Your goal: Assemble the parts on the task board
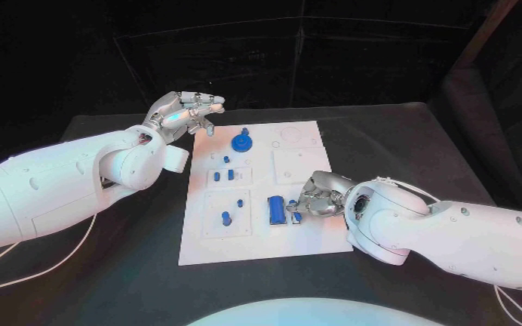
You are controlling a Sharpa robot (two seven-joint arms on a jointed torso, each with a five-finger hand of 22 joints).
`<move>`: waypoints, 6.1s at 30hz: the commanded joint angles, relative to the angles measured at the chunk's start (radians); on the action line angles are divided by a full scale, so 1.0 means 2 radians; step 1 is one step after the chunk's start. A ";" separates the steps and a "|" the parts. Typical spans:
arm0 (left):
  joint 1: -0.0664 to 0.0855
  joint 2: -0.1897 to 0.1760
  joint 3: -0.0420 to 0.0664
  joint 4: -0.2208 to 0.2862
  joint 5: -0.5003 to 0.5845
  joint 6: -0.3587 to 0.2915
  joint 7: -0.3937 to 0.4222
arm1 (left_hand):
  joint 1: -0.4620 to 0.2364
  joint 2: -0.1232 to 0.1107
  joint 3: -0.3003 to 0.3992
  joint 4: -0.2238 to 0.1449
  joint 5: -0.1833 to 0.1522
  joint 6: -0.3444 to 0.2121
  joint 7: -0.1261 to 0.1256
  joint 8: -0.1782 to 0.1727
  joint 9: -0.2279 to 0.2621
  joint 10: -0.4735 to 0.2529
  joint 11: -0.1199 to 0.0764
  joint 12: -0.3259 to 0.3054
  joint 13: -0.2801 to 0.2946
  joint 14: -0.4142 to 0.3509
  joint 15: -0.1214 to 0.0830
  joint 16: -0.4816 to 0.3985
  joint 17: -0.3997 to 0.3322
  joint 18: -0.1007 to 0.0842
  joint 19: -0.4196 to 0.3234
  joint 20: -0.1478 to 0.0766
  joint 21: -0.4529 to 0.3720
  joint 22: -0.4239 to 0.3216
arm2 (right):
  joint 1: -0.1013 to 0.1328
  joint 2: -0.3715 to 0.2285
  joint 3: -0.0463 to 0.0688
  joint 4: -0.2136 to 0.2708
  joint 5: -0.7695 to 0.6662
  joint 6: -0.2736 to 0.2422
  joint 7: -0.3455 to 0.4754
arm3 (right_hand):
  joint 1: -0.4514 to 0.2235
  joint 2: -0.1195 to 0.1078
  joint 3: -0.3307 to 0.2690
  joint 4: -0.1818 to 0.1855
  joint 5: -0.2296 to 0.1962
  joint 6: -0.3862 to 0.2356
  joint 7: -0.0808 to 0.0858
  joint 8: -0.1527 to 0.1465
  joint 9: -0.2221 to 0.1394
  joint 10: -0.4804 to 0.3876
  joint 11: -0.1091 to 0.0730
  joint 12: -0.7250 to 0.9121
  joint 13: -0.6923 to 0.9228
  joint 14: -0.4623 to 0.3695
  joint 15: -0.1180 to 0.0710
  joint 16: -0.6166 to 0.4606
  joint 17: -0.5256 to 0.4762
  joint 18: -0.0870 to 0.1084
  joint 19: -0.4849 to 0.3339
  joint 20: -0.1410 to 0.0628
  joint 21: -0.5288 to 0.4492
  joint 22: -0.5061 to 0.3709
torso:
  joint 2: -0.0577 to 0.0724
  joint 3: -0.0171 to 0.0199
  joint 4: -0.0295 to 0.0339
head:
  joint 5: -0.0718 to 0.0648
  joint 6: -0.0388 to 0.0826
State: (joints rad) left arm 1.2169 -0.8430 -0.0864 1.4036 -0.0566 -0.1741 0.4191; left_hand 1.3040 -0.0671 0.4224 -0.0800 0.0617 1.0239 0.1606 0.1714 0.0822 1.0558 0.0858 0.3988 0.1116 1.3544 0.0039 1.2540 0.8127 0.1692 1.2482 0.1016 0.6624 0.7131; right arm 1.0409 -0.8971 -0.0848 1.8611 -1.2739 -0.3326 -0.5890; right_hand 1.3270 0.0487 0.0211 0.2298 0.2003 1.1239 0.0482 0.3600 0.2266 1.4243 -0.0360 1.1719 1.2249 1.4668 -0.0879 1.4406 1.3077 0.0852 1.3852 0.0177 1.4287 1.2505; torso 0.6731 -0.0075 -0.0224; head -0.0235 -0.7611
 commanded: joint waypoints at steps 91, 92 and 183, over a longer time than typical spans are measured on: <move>0.001 -0.002 0.000 0.000 0.000 0.007 -0.001 | -0.001 0.004 -0.002 0.000 0.001 -0.002 0.000 0.003 -0.001 -0.002 0.000 0.003 0.001 -0.003 0.000 -0.002 0.000 0.007 -0.002 0.001 -0.002 -0.001 | 0.000 -0.013 -0.001 -0.006 -0.060 0.024 0.020 | -0.025 -0.033 -0.084 -0.003 0.010 0.003 -0.002 -0.007 0.016 -0.002 0.003 -0.022 -0.004 0.029 -0.001 -0.010 0.005 -0.006 -0.004 0.003 -0.004 -0.010 | -0.001 0.0001 -0.0001 | 0.003 -0.002; 0.001 -0.002 0.000 0.000 0.000 0.007 -0.001 | -0.001 0.004 -0.002 0.000 0.001 -0.002 0.000 0.003 -0.001 -0.002 0.000 0.003 0.001 -0.003 0.000 -0.002 0.000 0.007 -0.002 0.001 -0.002 -0.001 | 0.000 -0.016 0.000 -0.004 -0.051 0.019 0.029 | -0.027 -0.034 -0.086 -0.002 0.011 0.002 -0.001 -0.008 0.016 -0.003 0.004 -0.024 -0.006 0.028 -0.001 -0.011 0.004 -0.006 -0.005 0.003 -0.005 -0.011 | -0.001 -0.0002 -0.0003 | 0.003 -0.002; -0.083 0.032 0.043 0.083 0.028 -0.298 0.050 | -0.652 0.034 -0.211 0.040 -0.031 -0.512 -0.080 -0.086 -0.041 -0.528 -0.043 -0.199 -0.056 -0.677 -0.002 -0.627 -0.406 -0.085 -0.624 -0.051 -0.331 -0.357 | 0.005 0.059 0.042 -0.146 0.637 -0.219 0.555 | -0.664 -0.024 -0.011 -0.115 -0.100 -0.562 -0.024 -0.180 -0.113 -0.712 0.018 -0.586 -0.612 -0.733 0.044 -0.720 -0.654 -0.043 -0.693 -0.009 -0.714 -0.625 | -0.064 0.0037 0.0112 | 0.012 0.081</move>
State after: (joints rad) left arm 1.0484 -0.7795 -0.0010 1.5686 0.0161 -0.7662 0.4993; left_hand 0.0304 -0.0002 0.0056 -0.0028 0.0038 0.0133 0.0008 0.0041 0.0015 0.0133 -0.0007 0.0037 0.0016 0.0069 0.0002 0.0069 0.0009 0.0062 0.0051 -0.0002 0.0039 0.0013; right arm 1.0482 -0.7796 -0.0010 1.5687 0.0005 -0.7638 0.5048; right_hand 0.0348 -0.0004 -0.0067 0.0004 0.0063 0.0053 -0.0002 0.0040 0.0013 0.0117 -0.0001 0.0036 0.0017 0.0110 -0.0010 0.0048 0.0012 0.0067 0.0054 -0.0003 0.0066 0.0015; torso 0.5441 0.0000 0.0001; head 0.0000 -0.6002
